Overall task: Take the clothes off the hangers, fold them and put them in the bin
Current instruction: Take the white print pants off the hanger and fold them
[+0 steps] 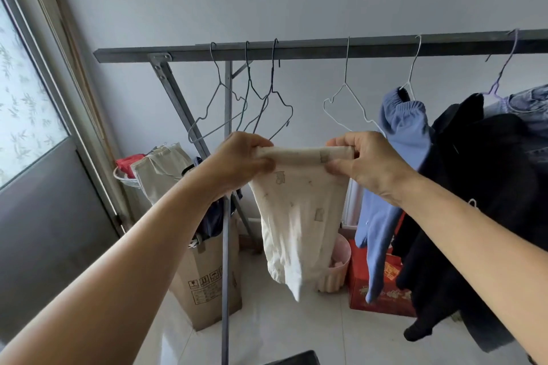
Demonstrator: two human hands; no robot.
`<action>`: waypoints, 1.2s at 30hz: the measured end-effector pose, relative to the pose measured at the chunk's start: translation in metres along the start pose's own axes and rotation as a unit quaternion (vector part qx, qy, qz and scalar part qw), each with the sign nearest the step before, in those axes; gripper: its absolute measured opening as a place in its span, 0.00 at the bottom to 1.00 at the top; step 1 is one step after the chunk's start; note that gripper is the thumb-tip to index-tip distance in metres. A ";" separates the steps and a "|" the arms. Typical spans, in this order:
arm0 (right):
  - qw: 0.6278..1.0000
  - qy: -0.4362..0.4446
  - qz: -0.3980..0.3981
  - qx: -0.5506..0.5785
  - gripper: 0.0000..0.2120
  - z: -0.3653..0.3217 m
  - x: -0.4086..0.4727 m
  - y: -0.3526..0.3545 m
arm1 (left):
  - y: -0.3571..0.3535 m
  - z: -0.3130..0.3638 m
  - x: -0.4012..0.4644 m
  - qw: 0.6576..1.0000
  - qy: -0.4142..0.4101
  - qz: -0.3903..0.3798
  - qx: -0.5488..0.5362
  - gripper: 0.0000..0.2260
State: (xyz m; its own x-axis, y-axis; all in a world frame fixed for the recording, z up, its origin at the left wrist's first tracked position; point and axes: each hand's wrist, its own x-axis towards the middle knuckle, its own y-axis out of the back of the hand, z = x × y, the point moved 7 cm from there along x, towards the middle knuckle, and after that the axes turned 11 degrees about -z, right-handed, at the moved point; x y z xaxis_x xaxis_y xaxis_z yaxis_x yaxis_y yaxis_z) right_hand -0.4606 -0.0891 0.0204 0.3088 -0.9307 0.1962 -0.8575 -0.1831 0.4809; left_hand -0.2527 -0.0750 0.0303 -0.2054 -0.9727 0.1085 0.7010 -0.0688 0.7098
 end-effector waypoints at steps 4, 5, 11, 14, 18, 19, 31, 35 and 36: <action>0.991 0.028 0.057 -0.119 0.05 -0.002 -0.001 0.010 | 0.009 0.005 -0.005 0.990 -0.001 0.046 0.135 0.05; 0.987 0.033 0.069 -0.144 0.05 -0.002 0.000 0.013 | 0.009 0.006 -0.007 0.988 -0.005 0.049 0.147 0.08; 0.972 -0.010 0.135 -0.194 0.10 0.001 0.006 0.025 | 0.000 0.006 -0.008 0.995 -0.067 -0.034 -0.059 0.17; 0.991 -0.010 0.123 -0.058 0.09 0.005 0.017 0.015 | -0.017 0.013 -0.009 0.970 -0.081 -0.098 -0.209 0.18; 0.980 -0.045 0.013 0.193 0.11 0.008 0.016 -0.017 | -0.025 0.021 -0.007 0.941 -0.044 -0.059 -0.330 0.15; 0.971 -0.051 -0.020 0.231 0.15 0.007 0.011 -0.024 | -0.026 0.022 -0.006 0.937 -0.032 -0.043 -0.345 0.14; 0.966 -0.105 -0.001 0.235 0.07 0.018 -0.018 -0.062 | -0.032 0.038 -0.001 0.927 -0.036 0.013 -0.373 0.18; 0.911 -0.142 0.001 0.387 0.16 0.026 -0.013 -0.047 | -0.036 0.007 -0.011 0.968 -0.003 0.032 -0.248 0.21; 0.902 -0.139 -0.001 0.409 0.17 0.026 -0.012 -0.044 | -0.044 -0.004 -0.014 0.962 0.015 0.021 -0.273 0.23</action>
State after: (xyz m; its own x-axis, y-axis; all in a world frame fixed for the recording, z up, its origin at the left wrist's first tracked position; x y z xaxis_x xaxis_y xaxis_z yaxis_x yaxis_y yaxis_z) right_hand -0.4374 -0.0779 -0.0249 0.2933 -0.9526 -0.0805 -0.9091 -0.2519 -0.3318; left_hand -0.2779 -0.0591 -0.0049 -0.1550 -0.9825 0.1032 0.9640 -0.1275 0.2334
